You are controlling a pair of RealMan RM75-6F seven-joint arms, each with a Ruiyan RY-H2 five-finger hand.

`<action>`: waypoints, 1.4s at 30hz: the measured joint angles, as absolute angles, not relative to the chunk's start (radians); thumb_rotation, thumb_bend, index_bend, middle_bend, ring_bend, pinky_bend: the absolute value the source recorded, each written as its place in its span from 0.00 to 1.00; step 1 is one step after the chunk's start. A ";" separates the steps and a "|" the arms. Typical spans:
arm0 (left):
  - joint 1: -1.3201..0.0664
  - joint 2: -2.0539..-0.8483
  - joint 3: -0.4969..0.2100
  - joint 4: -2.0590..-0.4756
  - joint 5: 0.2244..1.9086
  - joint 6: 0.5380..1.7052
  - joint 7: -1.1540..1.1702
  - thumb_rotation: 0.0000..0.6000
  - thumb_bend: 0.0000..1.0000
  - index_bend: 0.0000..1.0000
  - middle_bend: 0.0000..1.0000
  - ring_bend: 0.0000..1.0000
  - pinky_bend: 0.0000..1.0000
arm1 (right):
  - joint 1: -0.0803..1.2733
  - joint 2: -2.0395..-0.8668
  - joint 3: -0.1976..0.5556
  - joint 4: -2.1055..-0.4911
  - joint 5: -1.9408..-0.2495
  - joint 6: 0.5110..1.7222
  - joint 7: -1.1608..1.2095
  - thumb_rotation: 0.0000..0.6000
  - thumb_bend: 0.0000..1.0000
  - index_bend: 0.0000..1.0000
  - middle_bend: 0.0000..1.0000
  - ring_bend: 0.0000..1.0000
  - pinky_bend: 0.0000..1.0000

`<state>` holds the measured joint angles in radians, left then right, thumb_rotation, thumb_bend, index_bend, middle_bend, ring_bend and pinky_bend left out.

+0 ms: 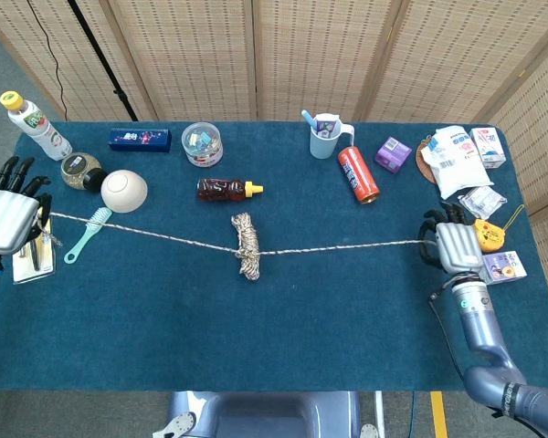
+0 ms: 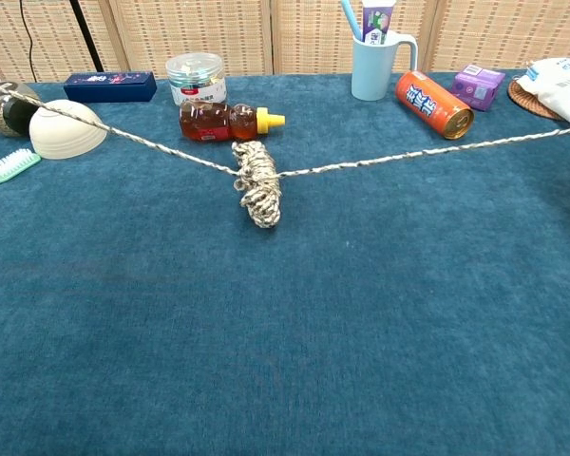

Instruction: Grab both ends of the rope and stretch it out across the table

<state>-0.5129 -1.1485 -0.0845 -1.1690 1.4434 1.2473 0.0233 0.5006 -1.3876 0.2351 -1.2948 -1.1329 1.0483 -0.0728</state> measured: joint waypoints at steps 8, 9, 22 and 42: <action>-0.495 -1.115 -0.104 -1.151 1.412 1.243 0.027 1.00 0.43 0.87 0.31 0.03 0.00 | 0.486 -1.358 0.240 -1.291 -1.117 1.056 -0.074 1.00 0.53 0.63 0.26 0.09 0.00; -0.493 -1.113 -0.106 -1.150 1.410 1.242 0.027 1.00 0.43 0.87 0.31 0.03 0.00 | 0.484 -1.354 0.241 -1.291 -1.116 1.058 -0.074 1.00 0.53 0.63 0.27 0.09 0.00; -0.496 -1.107 -0.124 -1.149 1.408 1.227 0.018 1.00 0.42 0.88 0.31 0.03 0.00 | 0.473 -1.326 0.248 -1.322 -1.121 1.076 -0.066 1.00 0.53 0.63 0.27 0.09 0.00; -0.646 -1.193 -0.122 -1.308 1.556 1.162 0.089 1.00 0.42 0.87 0.31 0.03 0.00 | 0.529 -1.319 0.243 -1.453 -1.218 1.042 -0.009 1.00 0.54 0.62 0.26 0.09 0.00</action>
